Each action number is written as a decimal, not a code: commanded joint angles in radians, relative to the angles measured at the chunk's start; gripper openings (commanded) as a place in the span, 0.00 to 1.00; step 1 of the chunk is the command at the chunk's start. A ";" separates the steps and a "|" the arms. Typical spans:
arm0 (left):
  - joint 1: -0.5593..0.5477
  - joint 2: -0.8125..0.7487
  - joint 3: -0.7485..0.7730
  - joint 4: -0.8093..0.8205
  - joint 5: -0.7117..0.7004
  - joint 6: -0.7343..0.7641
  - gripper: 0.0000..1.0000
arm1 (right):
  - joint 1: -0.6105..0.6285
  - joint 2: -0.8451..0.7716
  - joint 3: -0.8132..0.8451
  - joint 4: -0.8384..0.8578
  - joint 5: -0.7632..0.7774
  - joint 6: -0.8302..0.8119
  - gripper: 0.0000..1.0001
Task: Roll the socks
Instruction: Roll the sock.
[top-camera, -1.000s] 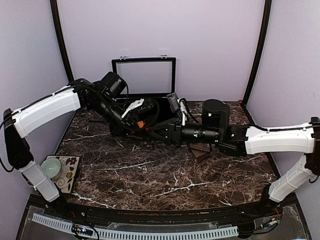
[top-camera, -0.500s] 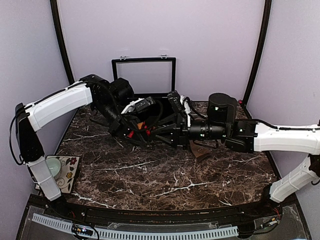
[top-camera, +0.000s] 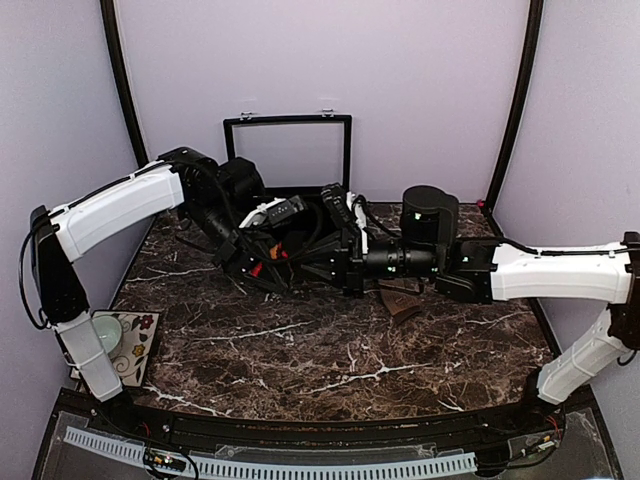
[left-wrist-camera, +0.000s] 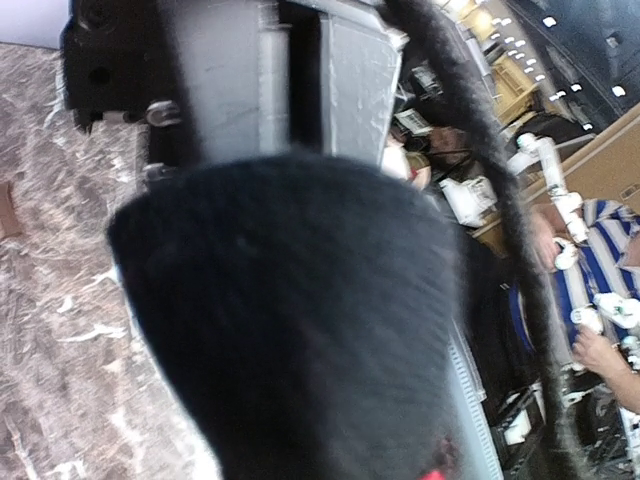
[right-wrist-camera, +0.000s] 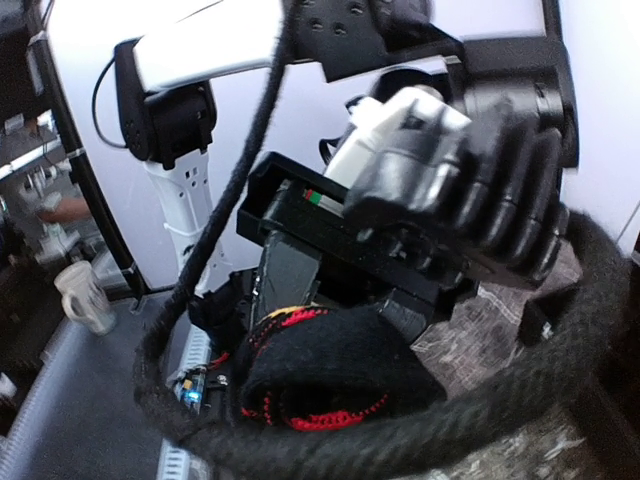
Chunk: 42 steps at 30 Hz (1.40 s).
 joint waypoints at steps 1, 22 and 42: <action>-0.006 -0.079 -0.040 0.187 -0.178 -0.138 0.22 | 0.006 0.016 0.002 0.108 -0.007 0.073 0.00; -0.025 -0.311 -0.314 0.668 -0.746 -0.137 0.10 | 0.040 0.145 0.061 0.079 0.200 0.323 0.01; 0.070 -0.226 -0.201 0.465 -0.189 -0.194 0.00 | 0.015 0.076 0.027 0.206 0.093 0.183 0.71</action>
